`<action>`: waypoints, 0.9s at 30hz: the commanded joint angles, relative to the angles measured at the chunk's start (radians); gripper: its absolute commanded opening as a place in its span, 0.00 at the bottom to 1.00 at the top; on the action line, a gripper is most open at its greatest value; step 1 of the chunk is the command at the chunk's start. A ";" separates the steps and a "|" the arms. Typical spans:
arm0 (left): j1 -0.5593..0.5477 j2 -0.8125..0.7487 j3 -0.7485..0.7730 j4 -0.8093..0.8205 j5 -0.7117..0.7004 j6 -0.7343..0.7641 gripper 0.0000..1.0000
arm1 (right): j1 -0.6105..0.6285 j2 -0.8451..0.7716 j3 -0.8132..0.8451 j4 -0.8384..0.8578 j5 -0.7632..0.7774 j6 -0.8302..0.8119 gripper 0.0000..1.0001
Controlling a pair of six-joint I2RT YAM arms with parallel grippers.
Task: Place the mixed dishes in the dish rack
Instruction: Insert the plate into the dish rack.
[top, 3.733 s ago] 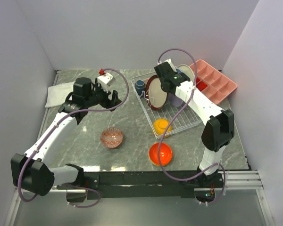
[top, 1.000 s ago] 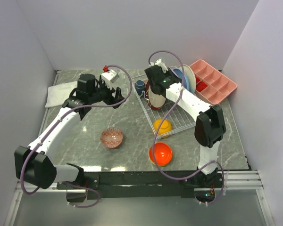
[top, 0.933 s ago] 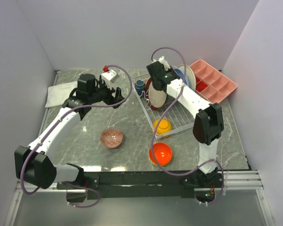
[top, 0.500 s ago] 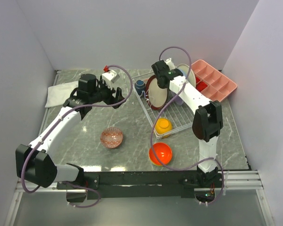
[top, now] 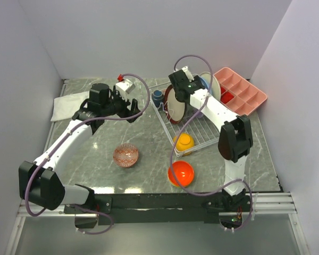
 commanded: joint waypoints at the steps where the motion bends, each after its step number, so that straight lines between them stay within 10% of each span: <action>1: -0.003 -0.037 0.023 0.030 -0.001 -0.012 0.86 | 0.027 -0.146 -0.042 0.097 0.075 -0.065 0.62; 15: -0.014 -0.060 0.023 0.039 -0.040 -0.015 0.87 | 0.038 -0.324 -0.119 0.158 0.120 -0.130 0.65; 20: -0.094 -0.074 0.004 -0.001 -0.046 0.048 0.88 | 0.035 -0.540 -0.286 0.026 -0.228 -0.116 1.00; 27: -0.160 -0.066 -0.067 0.002 -0.056 0.056 0.88 | 0.024 -0.925 -0.642 -0.046 -0.523 -0.134 1.00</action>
